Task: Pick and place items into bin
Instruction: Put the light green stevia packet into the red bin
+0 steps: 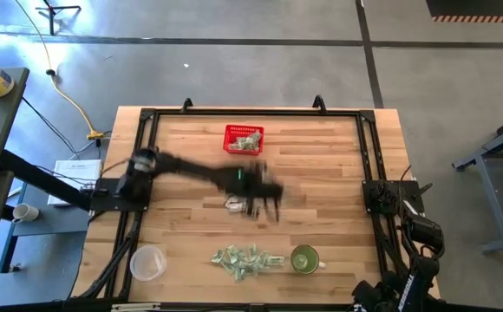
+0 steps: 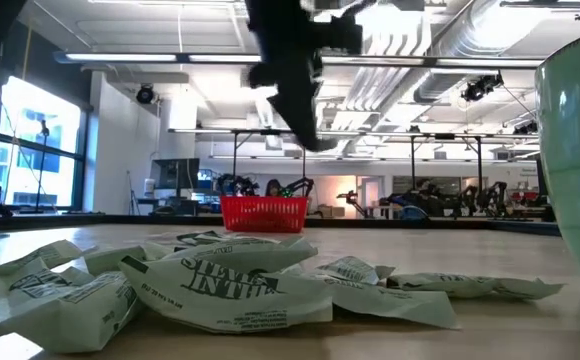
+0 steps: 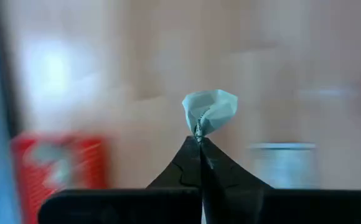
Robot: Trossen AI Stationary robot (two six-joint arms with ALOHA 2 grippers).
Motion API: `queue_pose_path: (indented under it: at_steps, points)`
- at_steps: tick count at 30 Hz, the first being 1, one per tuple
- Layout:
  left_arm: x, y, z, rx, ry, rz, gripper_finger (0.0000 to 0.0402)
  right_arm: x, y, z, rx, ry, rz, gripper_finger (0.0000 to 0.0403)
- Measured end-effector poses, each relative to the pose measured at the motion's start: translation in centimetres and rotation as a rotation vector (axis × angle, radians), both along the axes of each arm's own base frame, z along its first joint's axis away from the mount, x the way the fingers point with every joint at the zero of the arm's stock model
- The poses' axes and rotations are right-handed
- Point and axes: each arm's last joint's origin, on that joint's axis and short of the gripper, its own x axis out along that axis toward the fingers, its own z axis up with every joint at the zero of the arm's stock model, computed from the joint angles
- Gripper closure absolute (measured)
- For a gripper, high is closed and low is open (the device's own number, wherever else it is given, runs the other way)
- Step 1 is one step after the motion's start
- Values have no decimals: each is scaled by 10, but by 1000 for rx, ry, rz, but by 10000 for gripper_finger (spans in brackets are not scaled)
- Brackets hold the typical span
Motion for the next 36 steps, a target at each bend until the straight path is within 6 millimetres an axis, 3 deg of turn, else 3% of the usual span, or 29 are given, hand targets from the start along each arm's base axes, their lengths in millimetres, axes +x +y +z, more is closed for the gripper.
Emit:
queue_pose_path:
  at_steps: [4,9,12,15,19,22,25,28,31,33,36]
  points:
    - [-21,91,34,-88,-60,191,371,0,0,0,-4,8,-23,299]
    - [-48,185,30,-369,-131,404,366,2,-1,0,-3,15,-39,300]
    - [-63,209,22,-404,-122,504,334,4,-2,0,-4,16,-45,300]
    - [-68,218,9,-246,-91,552,284,7,-3,0,-3,17,-54,300]
    - [-72,221,6,-402,-87,520,224,10,-4,0,-3,17,-62,300]
    - [-75,205,9,-488,-33,507,195,13,-5,0,-2,17,-65,300]
    - [-70,164,24,-615,-14,369,184,14,-5,0,-2,17,-67,300]
    - [-56,97,36,-637,-5,140,182,14,-5,0,-5,6,-59,300]
    - [-45,22,34,-588,14,-58,182,14,-5,0,-7,1,-55,299]
    - [-36,-24,26,-534,-16,-170,181,15,-5,0,-8,-3,-50,299]
    - [-26,-75,1,-500,-20,-242,181,15,-5,0,-10,-14,-30,299]
